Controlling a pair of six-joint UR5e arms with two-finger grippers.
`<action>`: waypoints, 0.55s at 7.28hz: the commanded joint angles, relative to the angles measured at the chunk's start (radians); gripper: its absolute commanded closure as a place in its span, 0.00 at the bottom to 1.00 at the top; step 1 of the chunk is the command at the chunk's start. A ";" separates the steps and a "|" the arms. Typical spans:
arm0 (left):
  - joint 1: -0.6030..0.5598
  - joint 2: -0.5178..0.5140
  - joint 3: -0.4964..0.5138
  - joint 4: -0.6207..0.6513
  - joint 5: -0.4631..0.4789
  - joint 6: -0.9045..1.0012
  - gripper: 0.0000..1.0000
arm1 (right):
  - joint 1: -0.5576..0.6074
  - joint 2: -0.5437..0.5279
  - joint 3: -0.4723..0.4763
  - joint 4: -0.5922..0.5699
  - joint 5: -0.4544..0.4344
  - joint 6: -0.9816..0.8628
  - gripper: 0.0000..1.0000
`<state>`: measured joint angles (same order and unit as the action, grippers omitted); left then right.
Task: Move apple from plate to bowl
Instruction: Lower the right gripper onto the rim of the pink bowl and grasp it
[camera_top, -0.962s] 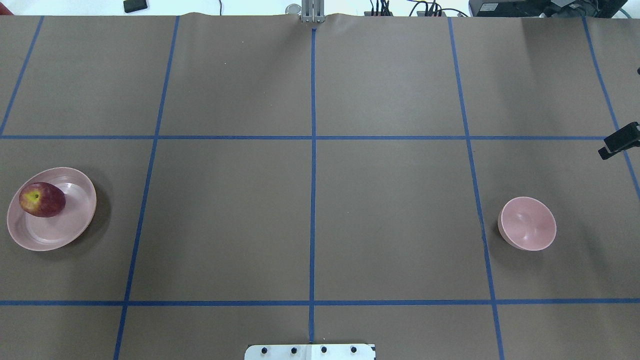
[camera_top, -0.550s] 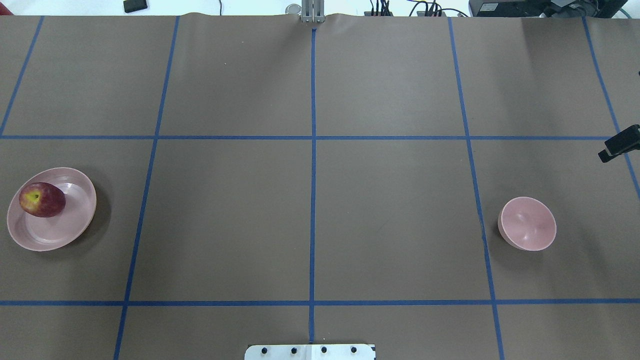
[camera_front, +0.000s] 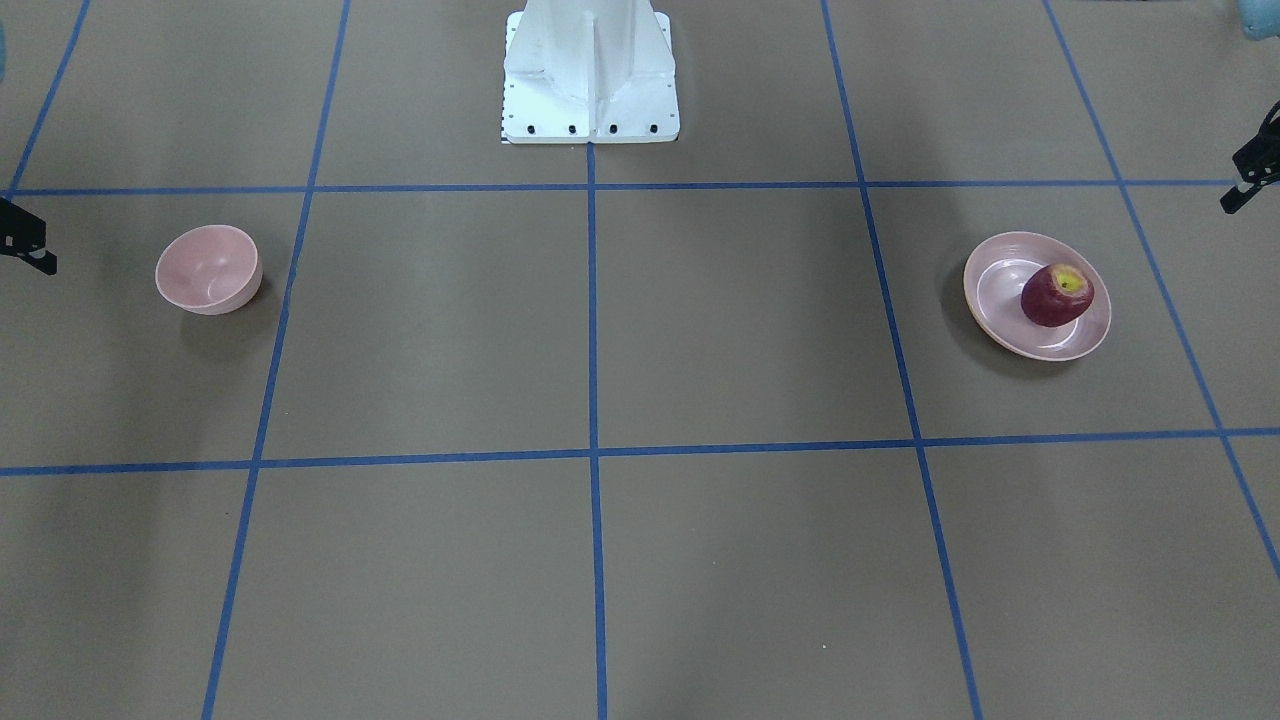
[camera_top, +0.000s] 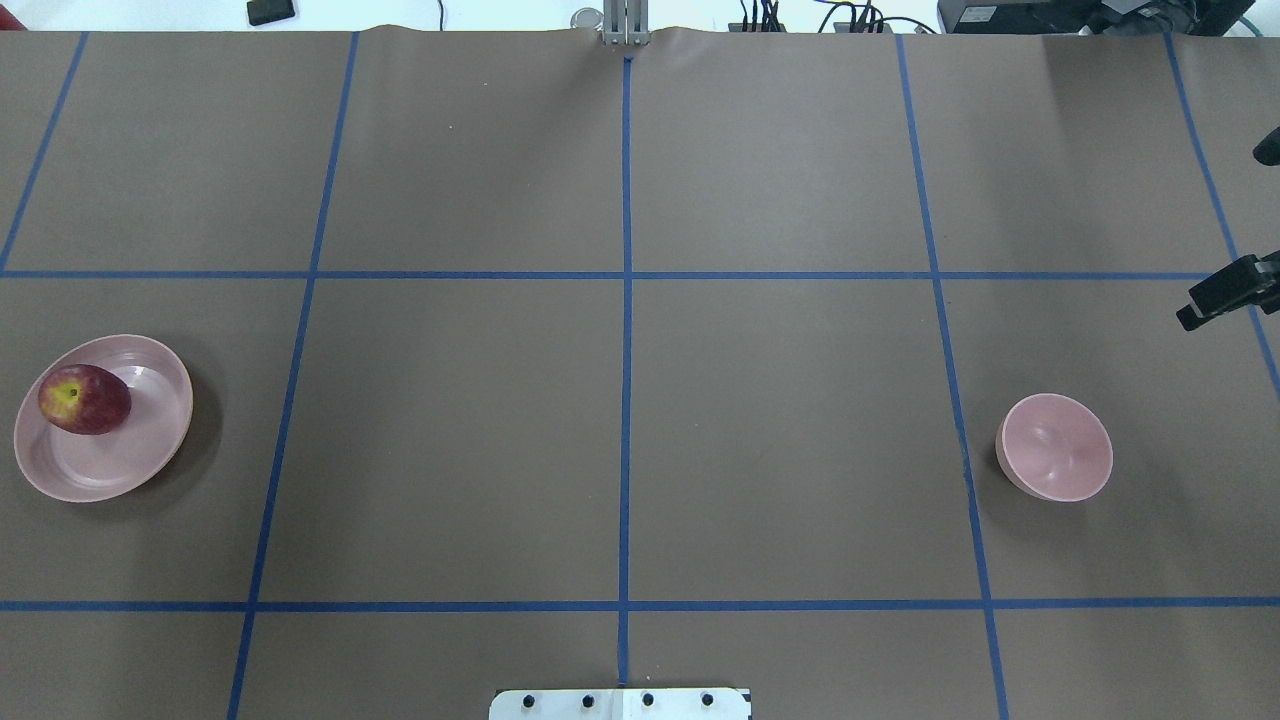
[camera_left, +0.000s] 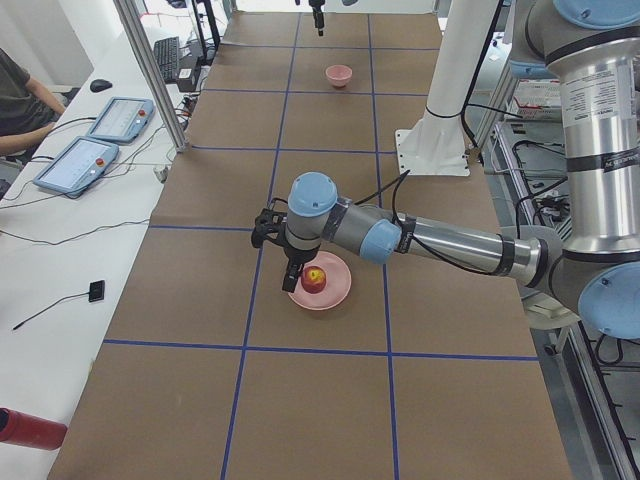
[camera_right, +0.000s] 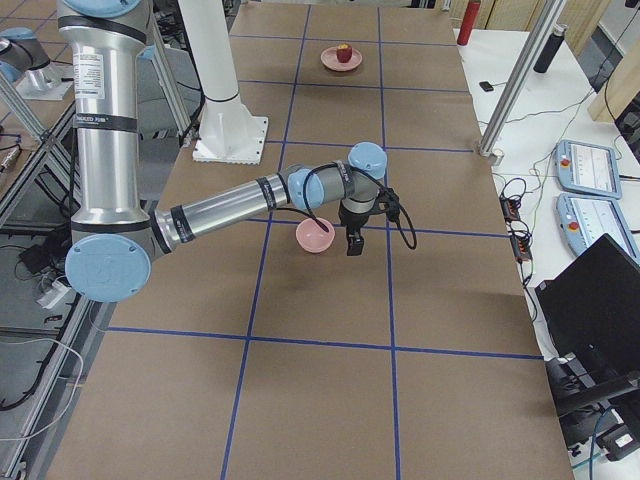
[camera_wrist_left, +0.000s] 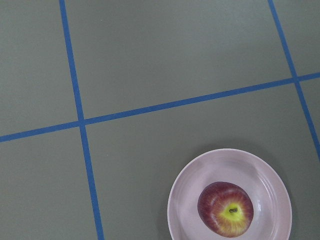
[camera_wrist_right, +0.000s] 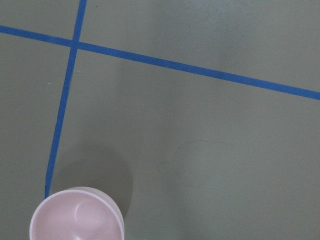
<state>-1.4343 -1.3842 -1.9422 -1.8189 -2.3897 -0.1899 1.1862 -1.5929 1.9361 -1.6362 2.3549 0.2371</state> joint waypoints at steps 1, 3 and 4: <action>0.002 -0.001 0.000 0.000 0.001 0.000 0.02 | -0.098 -0.009 -0.011 0.015 -0.014 0.005 0.00; 0.002 -0.001 0.003 0.000 0.004 0.001 0.02 | -0.170 -0.083 -0.104 0.318 -0.049 0.108 0.00; 0.002 -0.001 0.003 0.000 0.004 0.001 0.02 | -0.216 -0.108 -0.156 0.502 -0.051 0.249 0.00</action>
<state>-1.4328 -1.3851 -1.9398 -1.8193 -2.3865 -0.1888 1.0256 -1.6603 1.8441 -1.3589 2.3126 0.3553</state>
